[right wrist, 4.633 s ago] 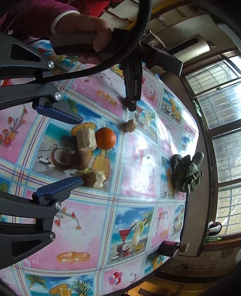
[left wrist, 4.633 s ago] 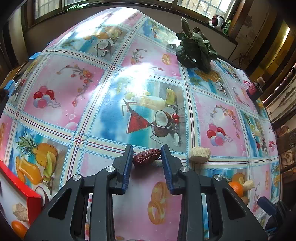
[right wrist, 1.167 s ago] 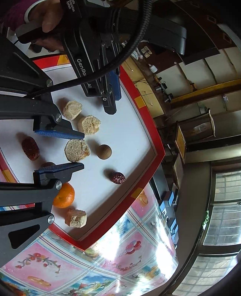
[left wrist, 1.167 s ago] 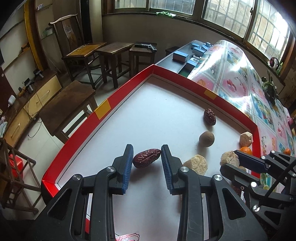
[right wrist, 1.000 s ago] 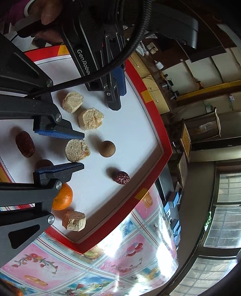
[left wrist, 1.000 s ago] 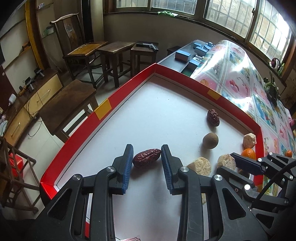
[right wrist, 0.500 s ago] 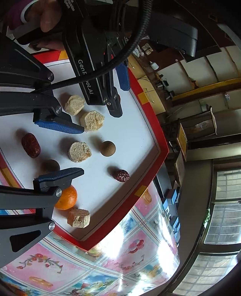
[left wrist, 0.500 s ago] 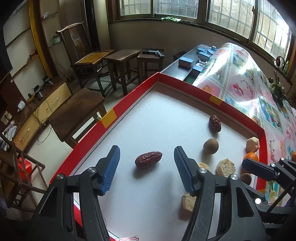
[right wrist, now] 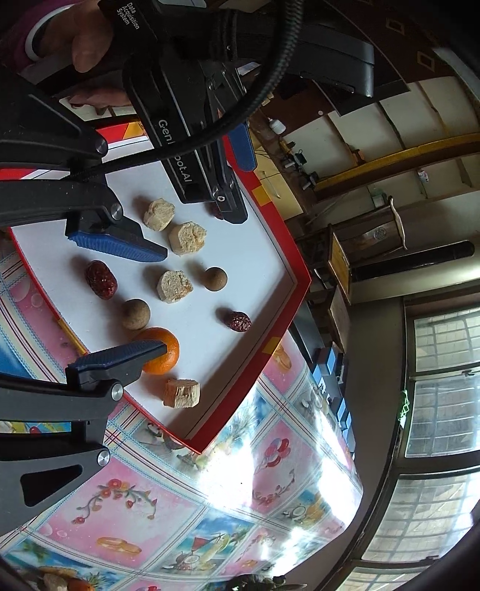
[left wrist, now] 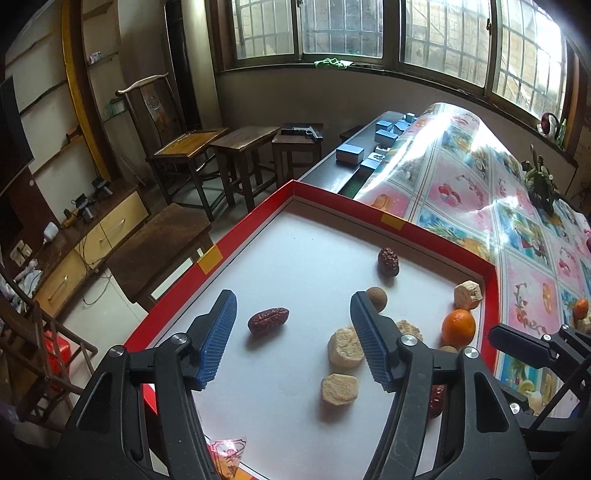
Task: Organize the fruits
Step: 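Move both grippers back to the fruit pile beside the orange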
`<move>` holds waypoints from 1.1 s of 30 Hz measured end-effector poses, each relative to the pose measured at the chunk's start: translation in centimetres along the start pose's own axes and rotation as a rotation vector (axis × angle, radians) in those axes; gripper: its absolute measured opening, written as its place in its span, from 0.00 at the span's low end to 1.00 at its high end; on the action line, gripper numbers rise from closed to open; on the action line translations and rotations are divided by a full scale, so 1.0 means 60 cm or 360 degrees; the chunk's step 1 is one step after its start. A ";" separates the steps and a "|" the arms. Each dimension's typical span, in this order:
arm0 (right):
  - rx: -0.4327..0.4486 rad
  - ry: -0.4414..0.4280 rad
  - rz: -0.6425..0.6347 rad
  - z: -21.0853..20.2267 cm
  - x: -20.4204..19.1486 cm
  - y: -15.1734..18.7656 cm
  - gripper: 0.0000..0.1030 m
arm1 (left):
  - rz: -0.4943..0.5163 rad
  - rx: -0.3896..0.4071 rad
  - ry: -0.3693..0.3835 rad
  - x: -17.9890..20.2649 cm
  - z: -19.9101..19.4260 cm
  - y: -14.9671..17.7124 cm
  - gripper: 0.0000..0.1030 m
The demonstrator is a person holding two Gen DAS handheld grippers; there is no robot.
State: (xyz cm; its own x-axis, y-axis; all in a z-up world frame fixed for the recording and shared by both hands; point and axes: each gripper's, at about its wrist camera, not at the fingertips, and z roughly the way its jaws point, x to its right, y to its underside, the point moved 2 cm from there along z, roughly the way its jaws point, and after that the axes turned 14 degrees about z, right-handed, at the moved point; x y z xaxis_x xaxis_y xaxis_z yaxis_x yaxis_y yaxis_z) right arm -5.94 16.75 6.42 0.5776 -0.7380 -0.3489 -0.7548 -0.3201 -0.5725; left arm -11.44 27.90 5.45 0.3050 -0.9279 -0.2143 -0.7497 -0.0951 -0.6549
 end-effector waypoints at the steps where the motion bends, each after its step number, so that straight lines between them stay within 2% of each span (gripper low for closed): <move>1: 0.0002 0.0002 0.0004 -0.004 0.002 0.002 0.42 | 0.0000 0.0009 0.0004 0.003 -0.004 -0.001 0.67; 18: 0.0067 0.0090 0.0087 -0.064 0.055 0.029 0.45 | 0.0106 0.0077 0.0081 0.085 -0.042 -0.016 0.67; 27: 0.0080 0.0170 0.0178 -0.092 0.113 0.050 0.45 | 0.0202 0.0108 0.0164 0.154 -0.056 -0.026 0.67; 33: 0.0091 0.0237 0.0285 -0.117 0.172 0.071 0.45 | 0.0284 0.0109 0.0262 0.213 -0.060 -0.031 0.67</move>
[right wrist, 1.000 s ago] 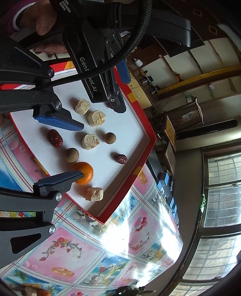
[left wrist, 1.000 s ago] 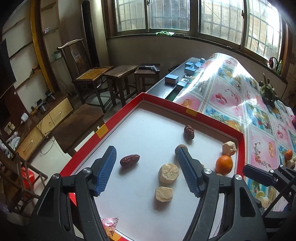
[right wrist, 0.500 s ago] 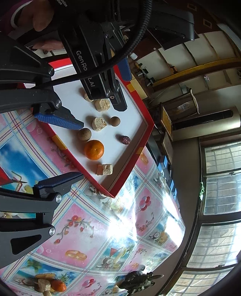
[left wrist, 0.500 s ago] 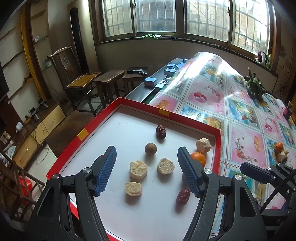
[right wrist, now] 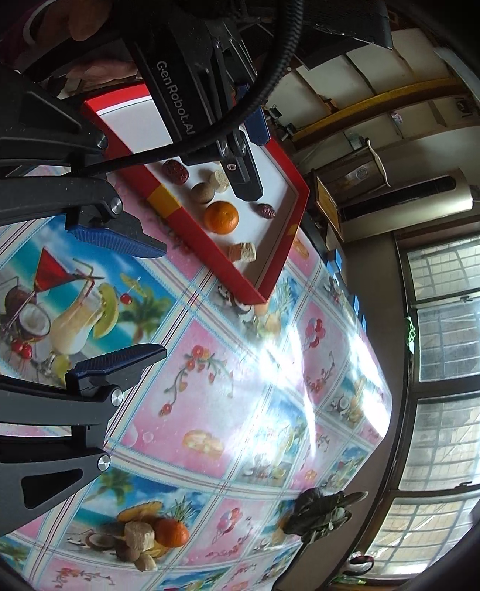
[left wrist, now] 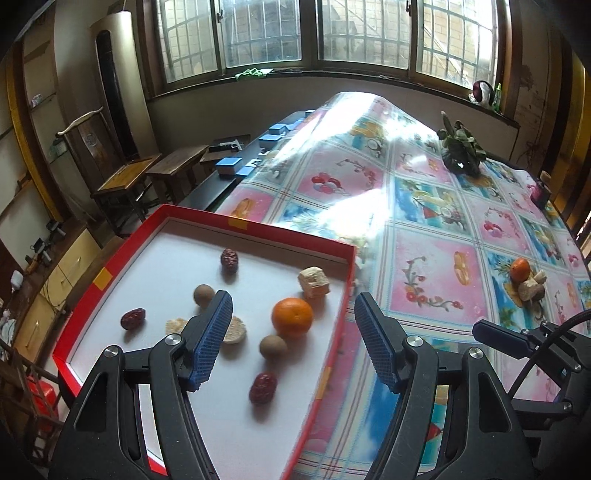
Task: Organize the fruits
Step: 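Move both grippers back to the fruit pile beside the orange, then grasp a white chunk with the left gripper while the right gripper grasps a brown round fruit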
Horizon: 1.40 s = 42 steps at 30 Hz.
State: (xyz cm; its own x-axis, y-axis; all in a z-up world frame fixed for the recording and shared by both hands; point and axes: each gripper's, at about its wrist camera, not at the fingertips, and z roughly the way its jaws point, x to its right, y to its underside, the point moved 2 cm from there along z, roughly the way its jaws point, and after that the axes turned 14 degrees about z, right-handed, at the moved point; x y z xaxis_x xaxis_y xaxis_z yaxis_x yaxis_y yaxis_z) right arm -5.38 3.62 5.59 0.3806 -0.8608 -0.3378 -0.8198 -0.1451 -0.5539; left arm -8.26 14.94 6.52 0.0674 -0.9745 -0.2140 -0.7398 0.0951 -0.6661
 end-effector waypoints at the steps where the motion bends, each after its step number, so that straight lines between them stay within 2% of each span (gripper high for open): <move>1: 0.0002 0.0013 0.0025 -0.003 0.012 0.001 0.45 | 0.0016 0.0003 0.0026 0.011 0.001 -0.003 0.67; 7: 0.0017 0.0100 0.0159 -0.027 0.090 0.011 0.45 | 0.0098 -0.0006 0.0228 0.083 0.014 -0.020 0.67; 13: 0.0073 0.0226 0.0313 -0.072 0.194 0.023 0.45 | 0.0176 -0.0041 0.0439 0.161 0.028 -0.037 0.67; 17: 0.0121 0.0411 0.0385 -0.094 0.272 0.027 0.45 | 0.0238 -0.0072 0.0533 0.210 0.037 -0.047 0.67; 21: 0.0149 0.0477 0.0465 -0.103 0.333 0.020 0.45 | 0.0273 -0.0088 0.0573 0.243 0.046 -0.058 0.67; 24: 0.0159 0.0488 0.0458 -0.098 0.349 0.005 0.45 | 0.0289 -0.0113 0.0619 0.260 0.055 -0.065 0.67; 28: 0.0114 0.0476 0.0353 -0.073 0.341 -0.008 0.40 | 0.0308 -0.0126 0.0653 0.280 0.067 -0.077 0.67; 32: 0.0055 0.0459 0.0309 -0.044 0.346 -0.016 0.27 | 0.0324 -0.0142 0.0682 0.299 0.077 -0.088 0.67; 36: 0.0058 0.0413 0.0306 -0.043 0.351 -0.014 0.25 | 0.0342 -0.0161 0.0726 0.325 0.088 -0.099 0.67; 42: 0.0159 0.0419 0.0507 -0.097 0.395 0.005 0.25 | 0.0361 -0.0163 0.0794 0.378 0.092 -0.115 0.67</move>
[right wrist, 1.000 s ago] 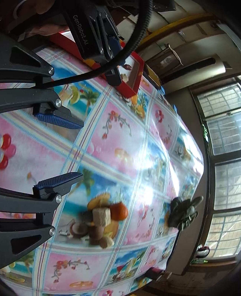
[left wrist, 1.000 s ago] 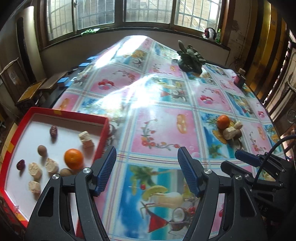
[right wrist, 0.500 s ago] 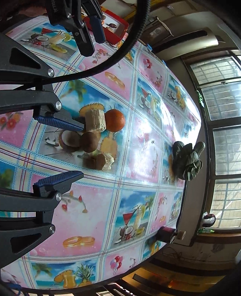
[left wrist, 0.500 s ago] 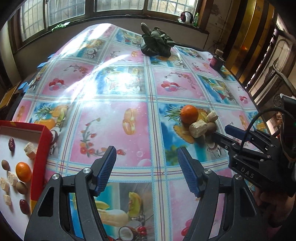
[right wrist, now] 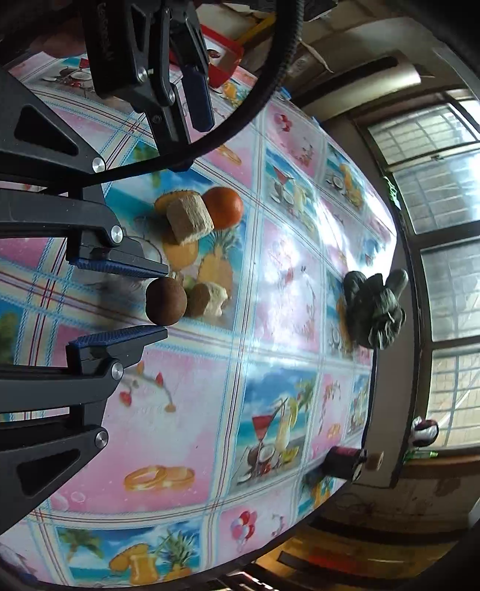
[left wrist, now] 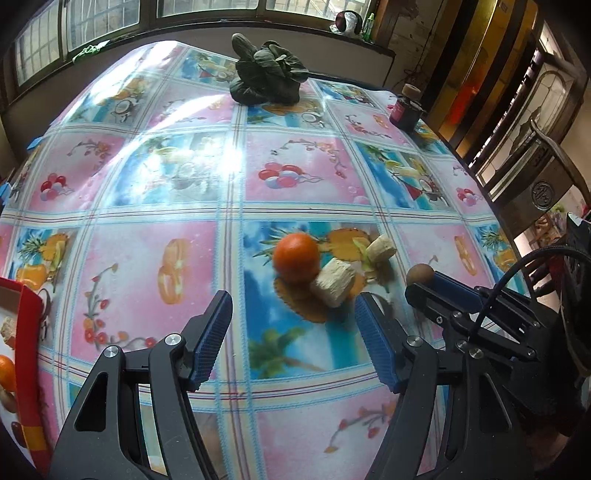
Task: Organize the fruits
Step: 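Grasp a white chunk with the left gripper while the right gripper grasps a brown round fruit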
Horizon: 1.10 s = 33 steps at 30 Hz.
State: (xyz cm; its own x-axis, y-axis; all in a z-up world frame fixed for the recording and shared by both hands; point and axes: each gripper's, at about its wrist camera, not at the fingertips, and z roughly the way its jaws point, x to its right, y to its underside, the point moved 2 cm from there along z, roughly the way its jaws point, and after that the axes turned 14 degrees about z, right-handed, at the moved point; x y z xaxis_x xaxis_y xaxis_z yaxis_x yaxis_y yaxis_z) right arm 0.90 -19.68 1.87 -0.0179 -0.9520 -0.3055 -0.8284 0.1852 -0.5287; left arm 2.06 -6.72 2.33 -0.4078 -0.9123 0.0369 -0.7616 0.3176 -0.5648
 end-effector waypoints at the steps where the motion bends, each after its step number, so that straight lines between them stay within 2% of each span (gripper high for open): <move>1: 0.0004 0.0013 0.0011 -0.002 0.006 0.000 0.25 | 0.0008 -0.0008 0.0010 0.008 0.006 -0.003 0.67; 11: -0.0013 -0.0009 0.0052 0.000 0.024 -0.001 0.25 | -0.0077 -0.0043 -0.0006 0.023 0.055 -0.025 0.67; 13: -0.0019 -0.0027 0.0053 0.001 0.024 -0.001 0.25 | -0.0087 -0.0025 -0.0016 0.018 0.054 -0.026 0.61; 14: -0.0021 -0.0030 0.0053 0.001 0.024 -0.001 0.25 | -0.0078 -0.0016 -0.0041 0.016 0.052 -0.025 0.53; 16: -0.0029 -0.0036 0.0052 0.004 0.022 0.001 0.25 | -0.0069 -0.0014 -0.0001 0.010 0.053 -0.023 0.52; 17: -0.0032 -0.0043 0.0050 0.005 0.021 0.001 0.25 | -0.0072 -0.0008 0.0017 0.007 0.051 -0.020 0.47; 19: -0.0037 -0.0050 0.0040 0.005 0.018 0.002 0.25 | -0.0034 0.0006 0.0053 0.008 0.044 -0.014 0.31; 21: -0.0036 -0.0055 0.0029 0.004 0.014 0.004 0.25 | 0.0011 -0.0005 0.0033 0.012 0.037 -0.009 0.30; 25: -0.0038 -0.0062 0.0026 0.002 0.009 0.003 0.25 | 0.0050 -0.0017 0.0064 0.008 0.029 0.004 0.30; 28: -0.0043 -0.0074 0.0008 -0.002 0.001 0.006 0.25 | 0.0030 -0.0032 0.0081 -0.006 0.018 0.016 0.30; 33: -0.0051 -0.0136 -0.0037 -0.011 -0.030 0.016 0.25 | -0.0016 -0.0016 0.0010 -0.039 -0.015 0.043 0.30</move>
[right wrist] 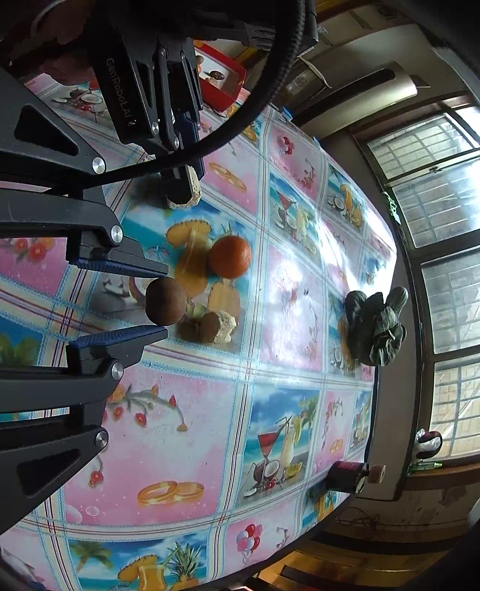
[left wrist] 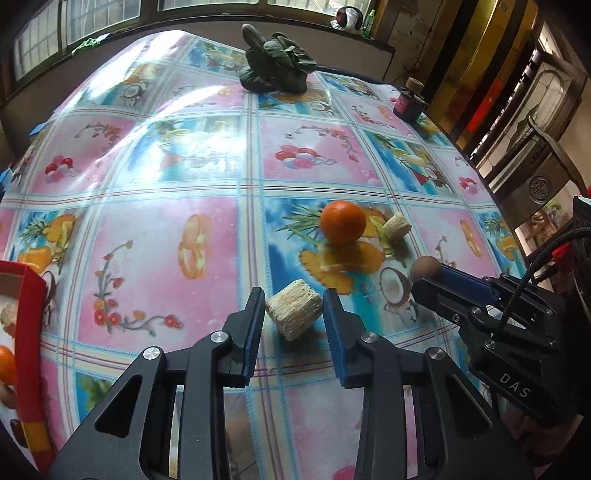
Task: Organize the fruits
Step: 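Grasp a white chunk with the left gripper while the right gripper grasps a brown round fruit, then carry the white chunk and brown fruit over the red tray with both grippers, then lower and open both grippers to drop the chunk and brown fruit into the tray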
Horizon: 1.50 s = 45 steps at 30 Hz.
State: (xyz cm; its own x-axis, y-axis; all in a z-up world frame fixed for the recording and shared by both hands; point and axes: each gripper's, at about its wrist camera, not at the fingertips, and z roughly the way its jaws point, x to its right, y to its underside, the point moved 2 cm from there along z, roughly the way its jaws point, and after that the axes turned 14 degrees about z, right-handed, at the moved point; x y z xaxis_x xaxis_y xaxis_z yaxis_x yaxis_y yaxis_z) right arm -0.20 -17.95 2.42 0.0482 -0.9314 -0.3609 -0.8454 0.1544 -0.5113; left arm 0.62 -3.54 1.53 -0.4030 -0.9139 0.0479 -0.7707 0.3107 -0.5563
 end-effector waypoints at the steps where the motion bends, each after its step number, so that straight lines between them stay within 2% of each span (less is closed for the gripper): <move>1: -0.0005 -0.0012 -0.0010 0.001 -0.009 0.003 0.25 | -0.0009 0.0006 -0.0020 -0.006 -0.008 0.006 0.30; 7: -0.0035 -0.0097 -0.0090 0.006 -0.079 0.020 0.25 | -0.0071 0.0028 -0.0160 -0.054 -0.057 0.044 0.30; 21: -0.0119 -0.0293 -0.0356 0.028 -0.278 0.054 0.25 | -0.0229 0.0113 -0.0581 -0.211 -0.186 0.131 0.31; 27: -0.0155 -0.0358 -0.0478 0.044 -0.356 0.071 0.25 | -0.0330 0.0106 -0.0692 -0.273 -0.217 0.173 0.31; 36: -0.0193 -0.0415 -0.0678 0.067 -0.463 0.094 0.25 | -0.0456 0.0091 -0.0759 -0.345 -0.235 0.218 0.31; 45: -0.0241 -0.0458 -0.0778 0.094 -0.524 0.103 0.25 | -0.0602 0.0085 -0.0746 -0.413 -0.241 0.241 0.31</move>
State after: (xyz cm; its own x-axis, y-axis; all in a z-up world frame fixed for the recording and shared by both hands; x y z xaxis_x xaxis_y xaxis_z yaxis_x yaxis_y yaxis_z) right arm -3.93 14.12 6.21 0.5764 -0.7522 -0.3193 -0.7541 -0.3391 -0.5624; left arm -7.69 27.35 4.28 0.1639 -0.9799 -0.1137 -0.7875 -0.0606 -0.6133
